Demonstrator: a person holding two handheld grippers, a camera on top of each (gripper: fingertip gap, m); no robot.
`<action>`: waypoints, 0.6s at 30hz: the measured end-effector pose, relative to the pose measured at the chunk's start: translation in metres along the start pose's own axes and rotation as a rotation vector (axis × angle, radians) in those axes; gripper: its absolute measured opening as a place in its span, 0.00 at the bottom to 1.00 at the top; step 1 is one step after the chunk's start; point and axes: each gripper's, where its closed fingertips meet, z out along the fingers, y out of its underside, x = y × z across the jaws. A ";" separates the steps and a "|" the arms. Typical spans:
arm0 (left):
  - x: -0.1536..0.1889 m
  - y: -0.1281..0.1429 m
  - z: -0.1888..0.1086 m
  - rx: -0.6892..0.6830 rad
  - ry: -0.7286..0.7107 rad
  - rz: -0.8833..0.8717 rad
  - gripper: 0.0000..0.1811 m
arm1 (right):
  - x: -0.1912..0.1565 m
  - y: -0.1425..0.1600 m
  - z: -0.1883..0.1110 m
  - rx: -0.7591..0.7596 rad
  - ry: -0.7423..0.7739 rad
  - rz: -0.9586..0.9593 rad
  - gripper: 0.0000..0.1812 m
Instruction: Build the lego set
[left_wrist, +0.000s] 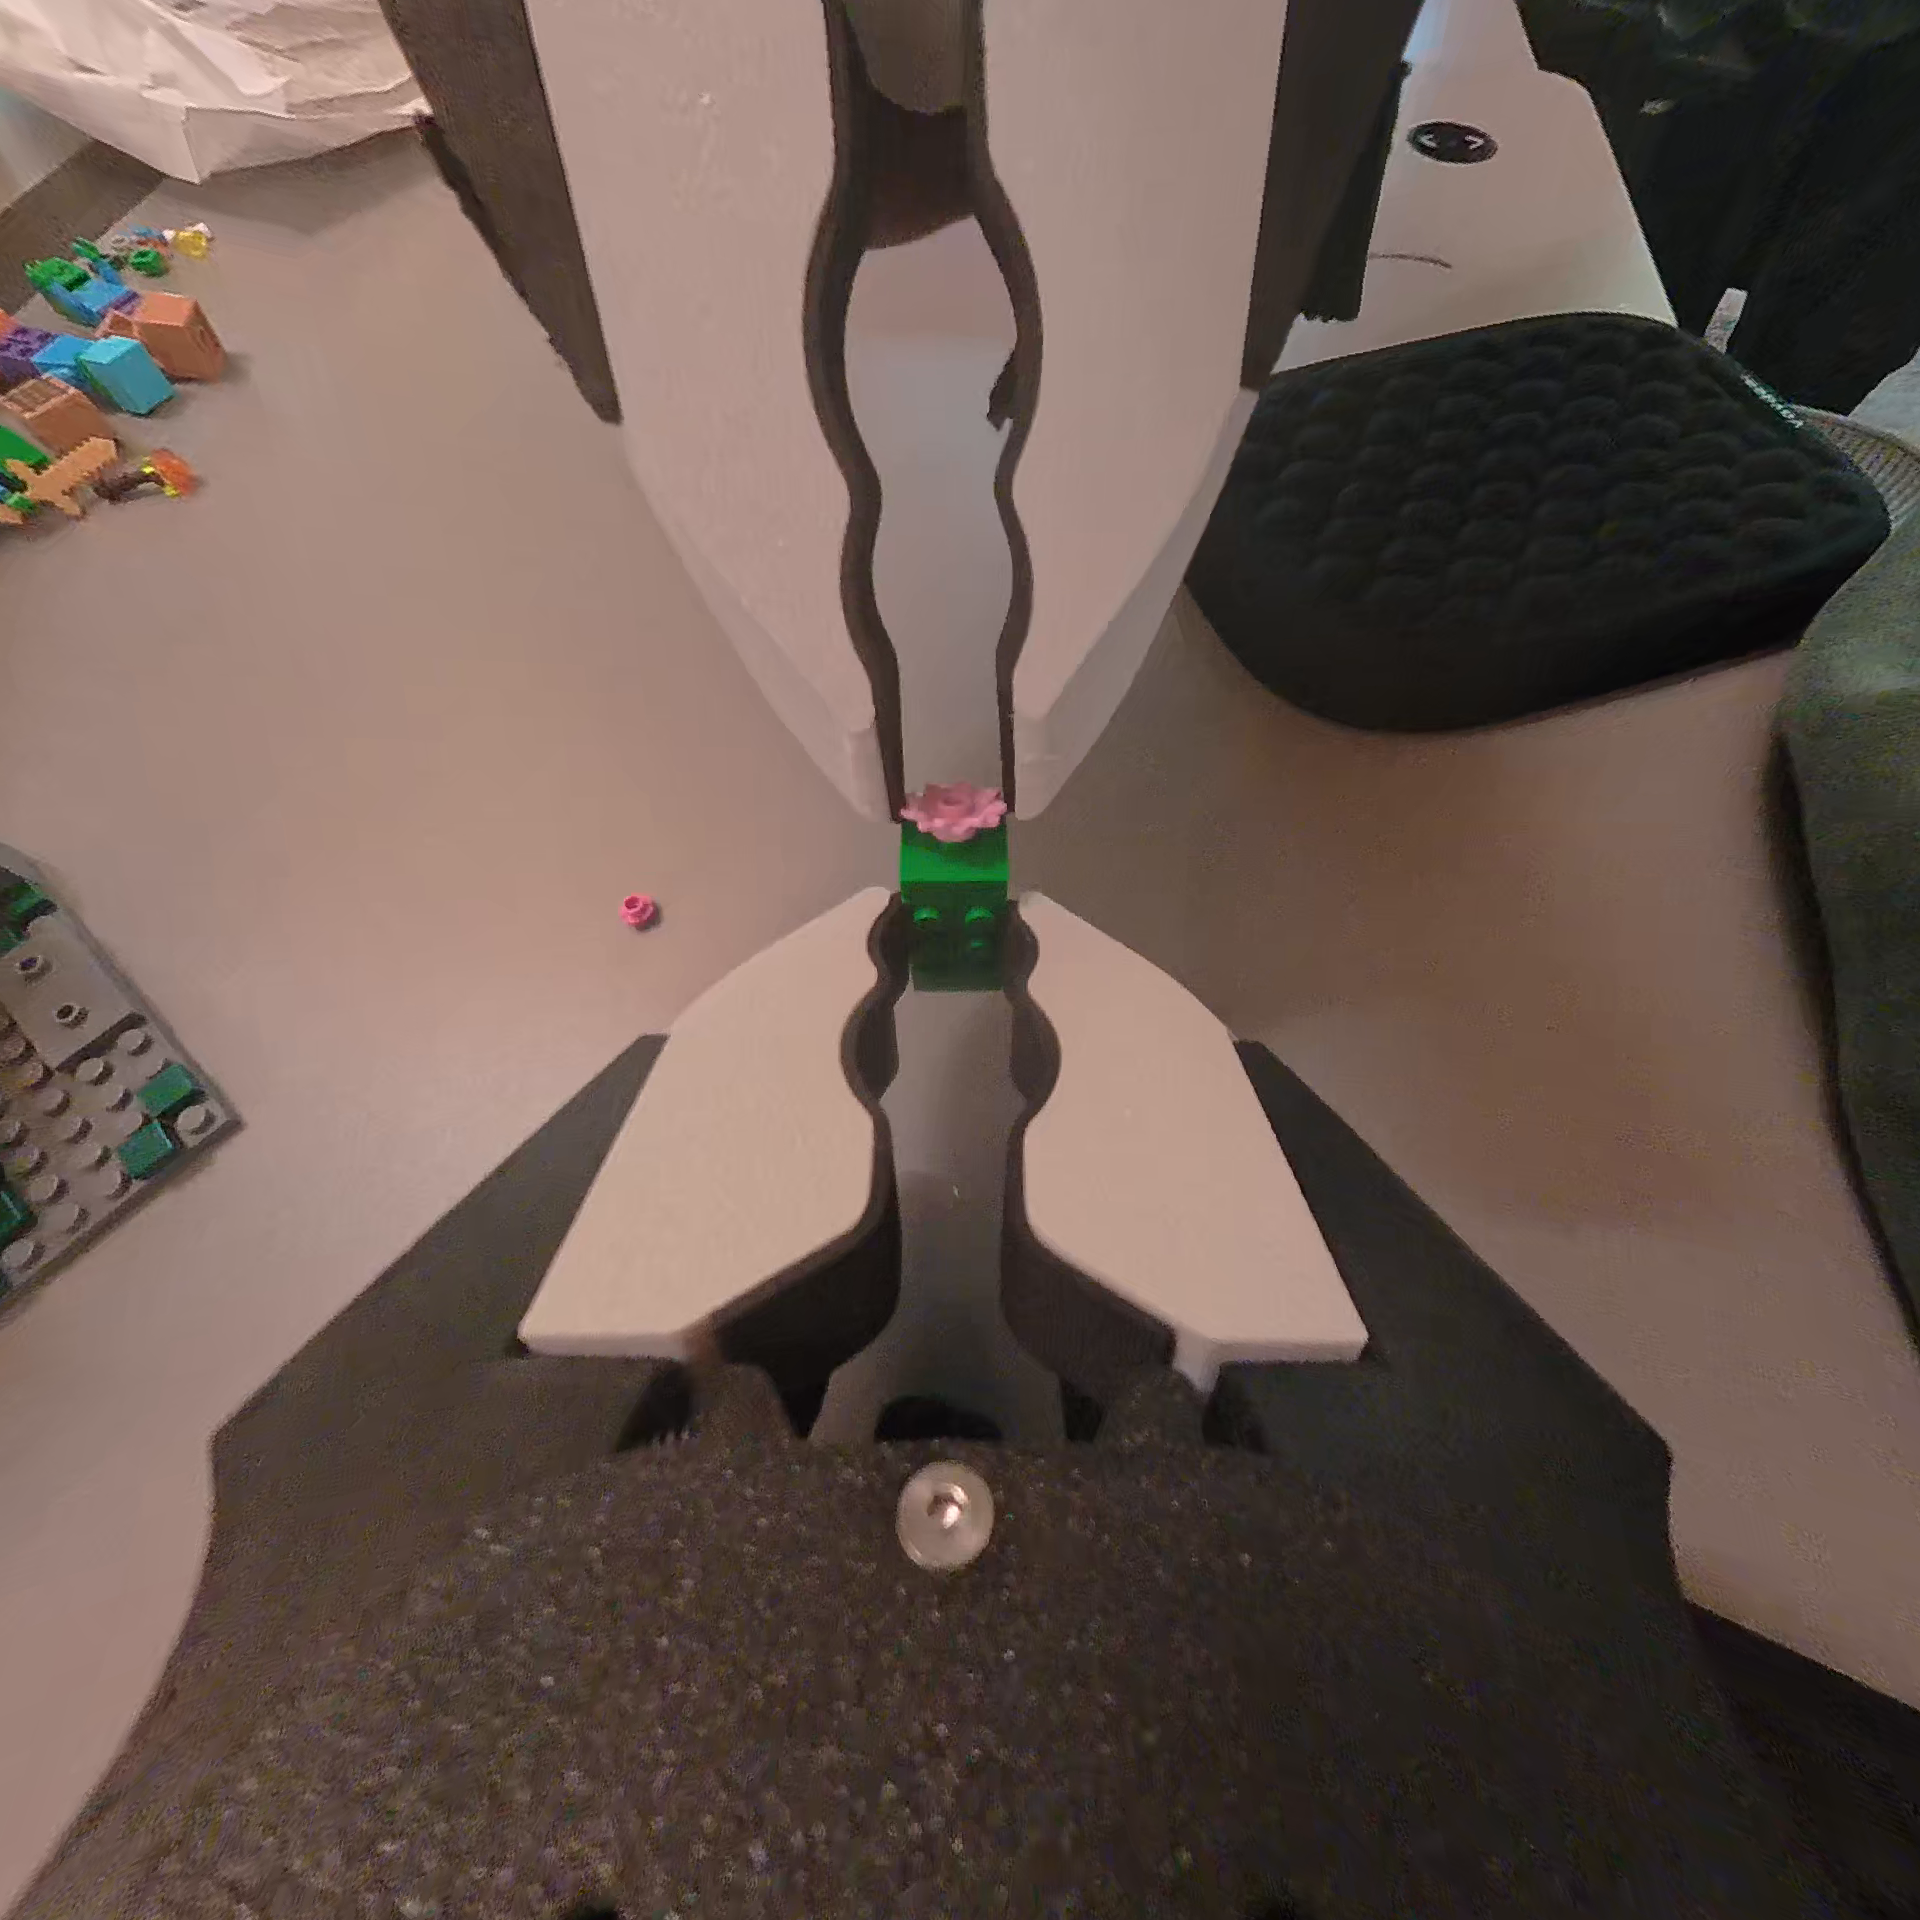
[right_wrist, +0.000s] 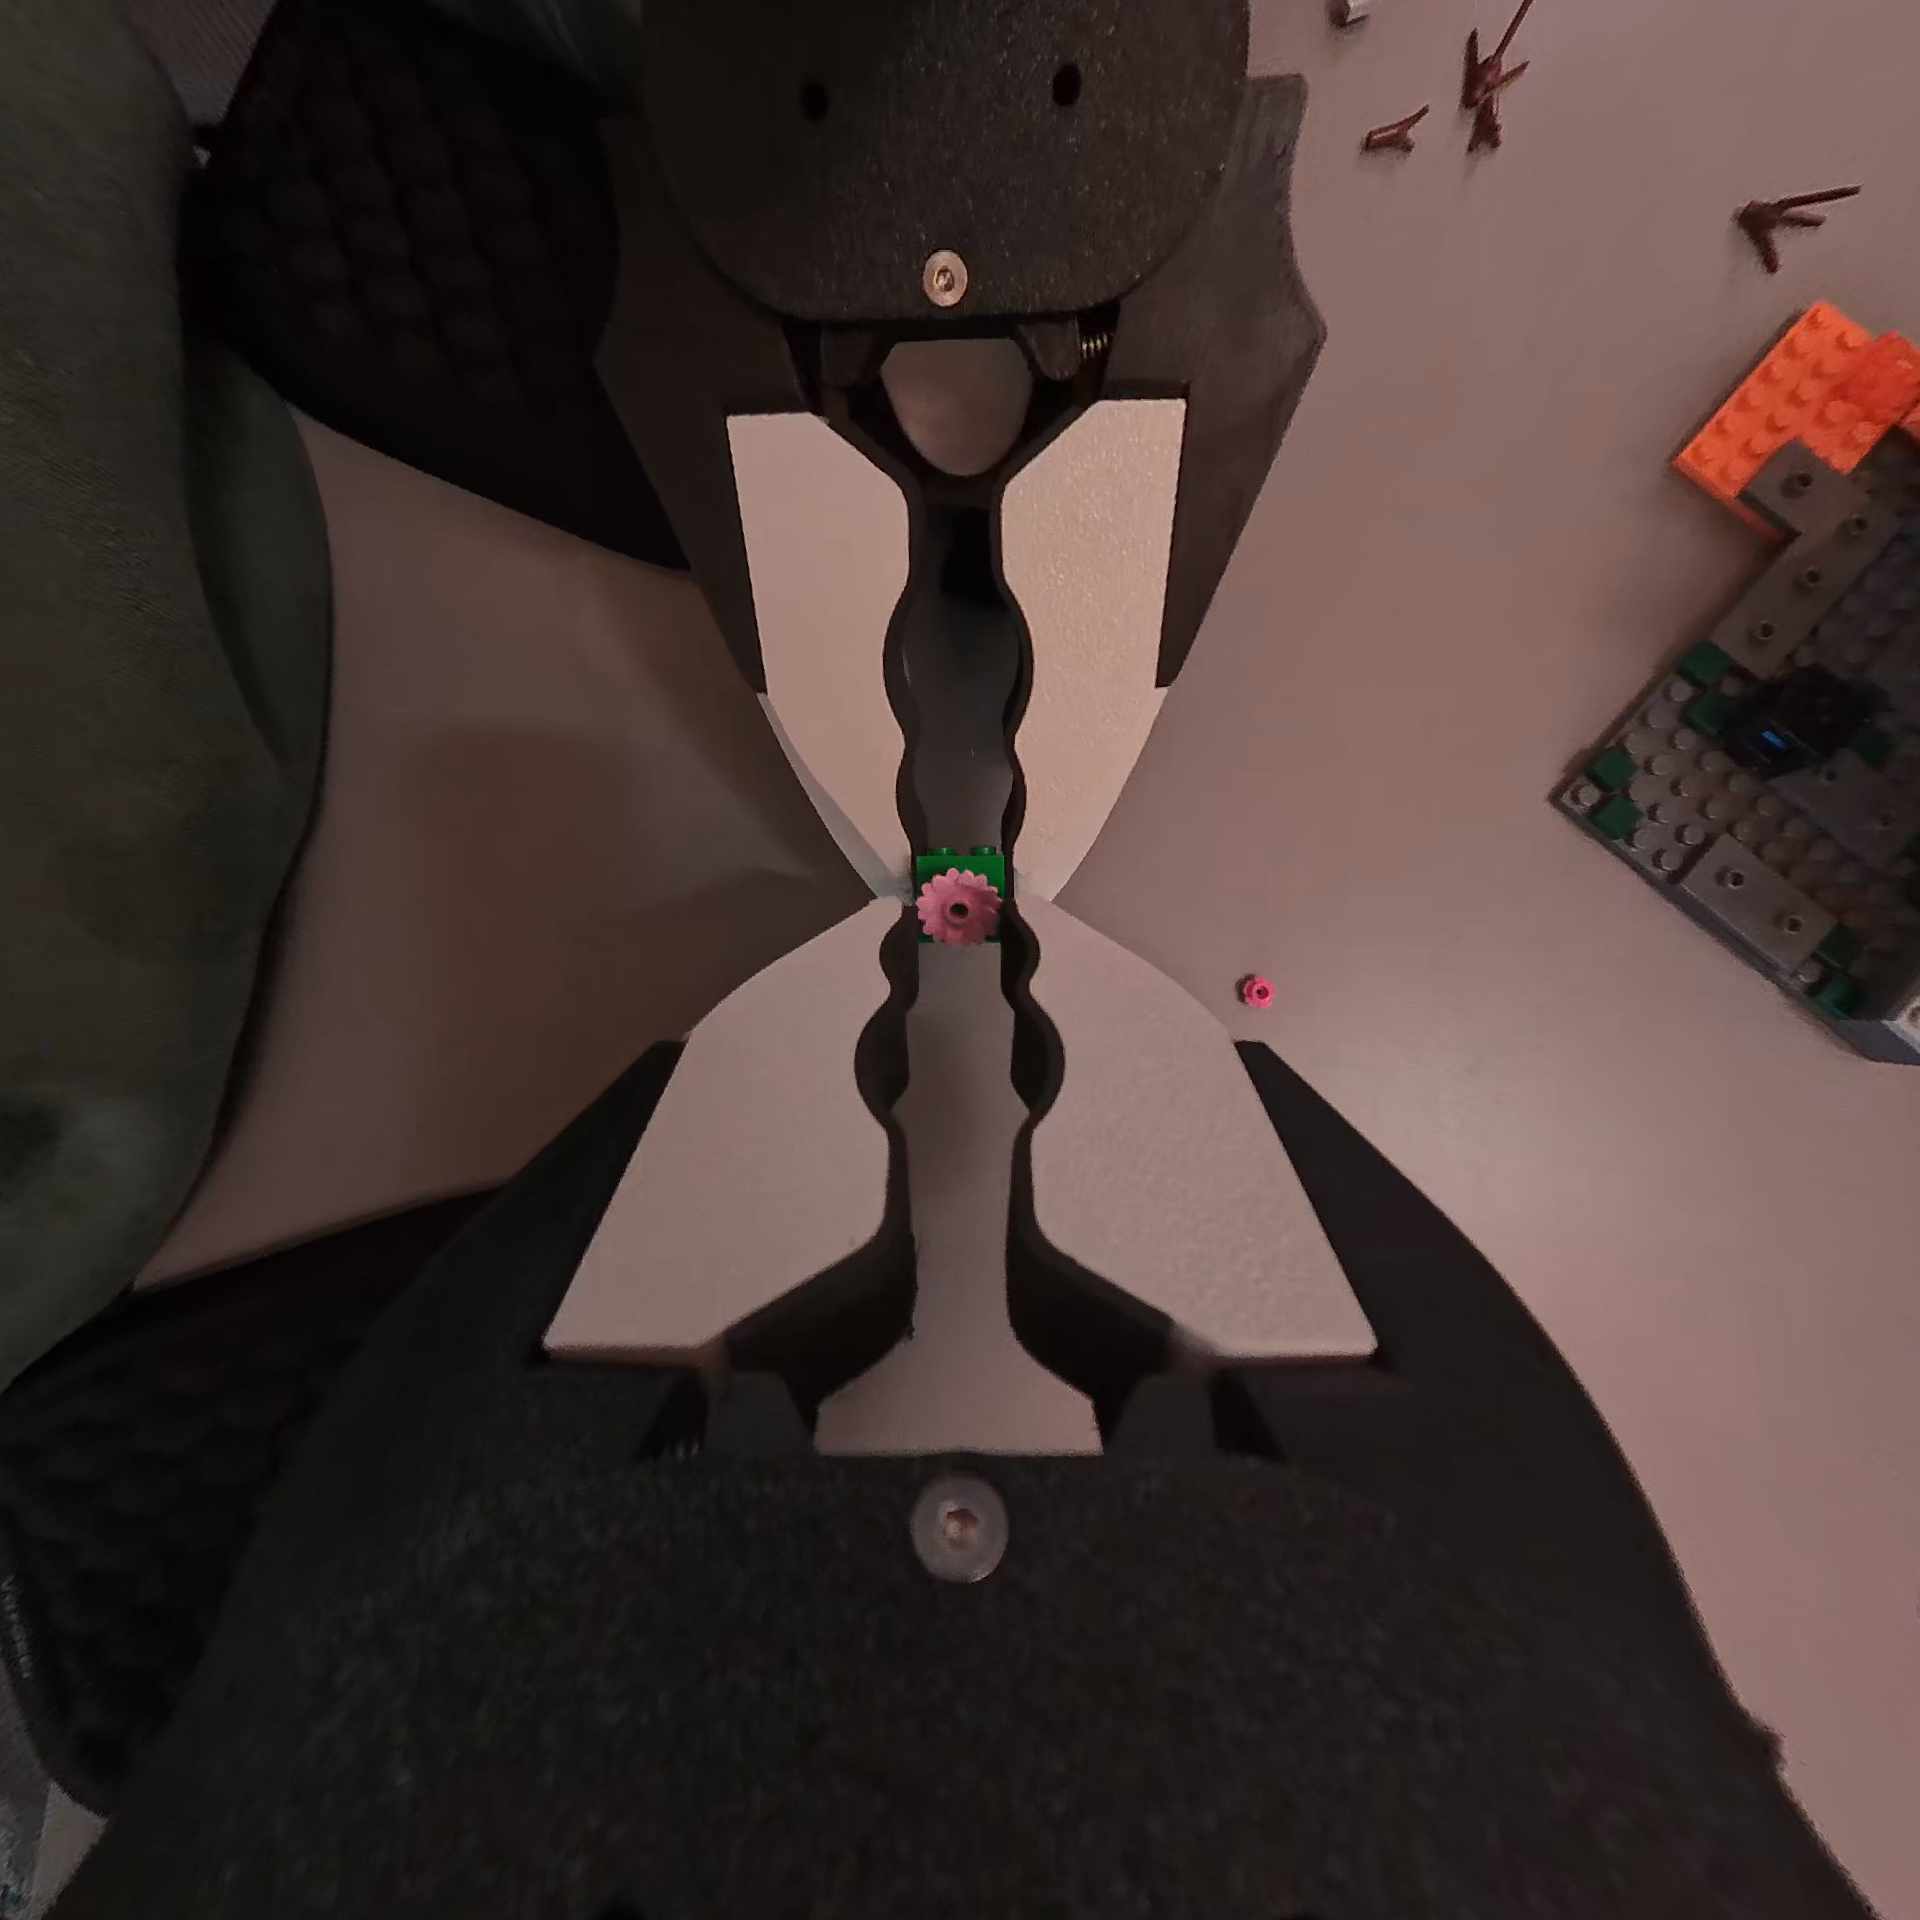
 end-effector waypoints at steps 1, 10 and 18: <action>0.000 0.000 0.000 0.001 -0.001 -0.001 0.09 | 0.000 0.000 0.000 -0.002 -0.001 -0.002 0.08; 0.000 -0.002 -0.001 0.011 0.002 -0.010 0.09 | 0.001 -0.003 -0.002 0.017 0.001 0.005 0.09; 0.001 -0.003 -0.002 0.021 0.006 -0.008 0.09 | -0.002 -0.005 -0.010 0.103 -0.044 0.078 0.10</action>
